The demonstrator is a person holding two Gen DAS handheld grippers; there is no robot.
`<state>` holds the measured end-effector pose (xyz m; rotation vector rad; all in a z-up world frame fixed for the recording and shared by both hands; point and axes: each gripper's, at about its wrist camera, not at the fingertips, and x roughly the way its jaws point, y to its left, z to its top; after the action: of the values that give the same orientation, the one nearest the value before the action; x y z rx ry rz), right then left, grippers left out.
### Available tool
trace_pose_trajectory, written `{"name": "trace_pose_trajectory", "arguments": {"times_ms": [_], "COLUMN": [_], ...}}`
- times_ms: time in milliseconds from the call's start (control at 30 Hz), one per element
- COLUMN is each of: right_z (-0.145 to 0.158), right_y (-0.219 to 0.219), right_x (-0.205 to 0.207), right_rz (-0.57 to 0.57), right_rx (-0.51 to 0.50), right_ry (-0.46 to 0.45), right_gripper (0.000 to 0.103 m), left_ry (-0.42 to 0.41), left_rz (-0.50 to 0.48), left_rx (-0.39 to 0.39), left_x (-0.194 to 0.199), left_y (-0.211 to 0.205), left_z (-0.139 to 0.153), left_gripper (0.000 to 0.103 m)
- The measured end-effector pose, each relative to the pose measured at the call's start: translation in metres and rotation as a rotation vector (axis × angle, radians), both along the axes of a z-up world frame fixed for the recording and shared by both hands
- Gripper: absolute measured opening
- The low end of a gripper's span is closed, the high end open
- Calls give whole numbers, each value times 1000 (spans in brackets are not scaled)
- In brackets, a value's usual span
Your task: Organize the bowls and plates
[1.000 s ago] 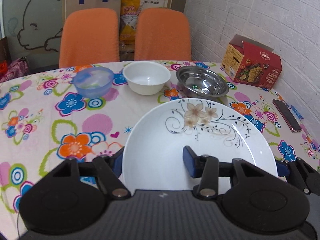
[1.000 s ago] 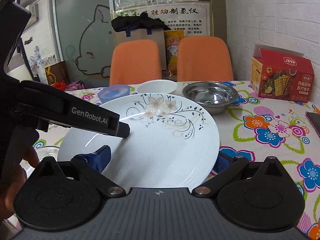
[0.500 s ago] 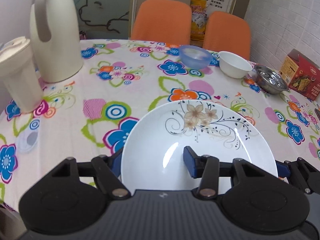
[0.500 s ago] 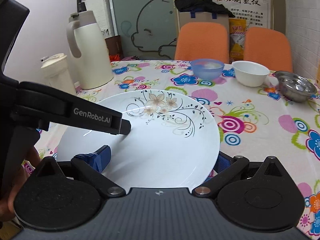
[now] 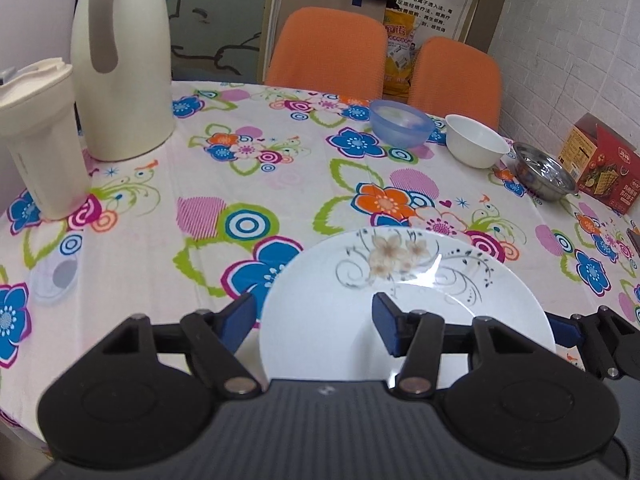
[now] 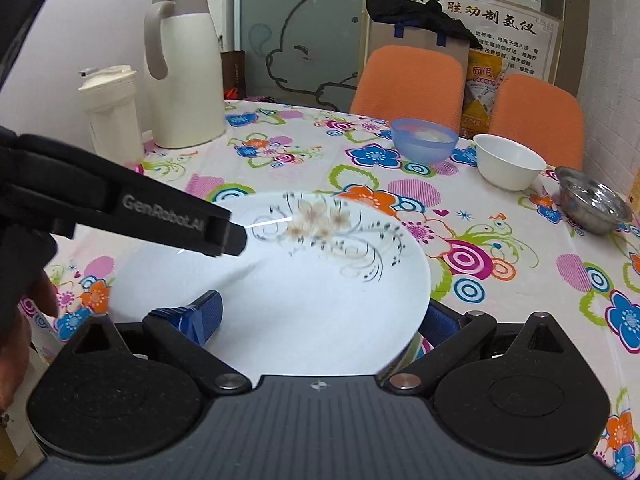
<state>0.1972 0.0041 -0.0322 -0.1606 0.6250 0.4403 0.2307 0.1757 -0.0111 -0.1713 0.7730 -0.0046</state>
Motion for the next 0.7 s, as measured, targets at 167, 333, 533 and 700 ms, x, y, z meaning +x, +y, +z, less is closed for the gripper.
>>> {"name": "trace_pose_trajectory", "arguments": {"times_ms": [167, 333, 533, 700], "right_z": [-2, 0, 13, 14], "right_y": [-11, -9, -44, -91], "right_x": [5, 4, 12, 25], "right_rz": [0, 21, -52, -136], "right_rx": [33, 22, 109, 133], "right_ry": [28, 15, -11, 4], "right_gripper": [89, 89, 89, 89], "left_ry": [-35, -46, -61, -55], "left_rz": [-3, -8, -33, -95], "left_rx": [9, 4, -4, -20], "left_x": [-3, -3, -3, 7], "left_y": [-1, -4, -13, -36], "left_z": [8, 13, 21, 25], "left_gripper": [56, 58, 63, 69]}}
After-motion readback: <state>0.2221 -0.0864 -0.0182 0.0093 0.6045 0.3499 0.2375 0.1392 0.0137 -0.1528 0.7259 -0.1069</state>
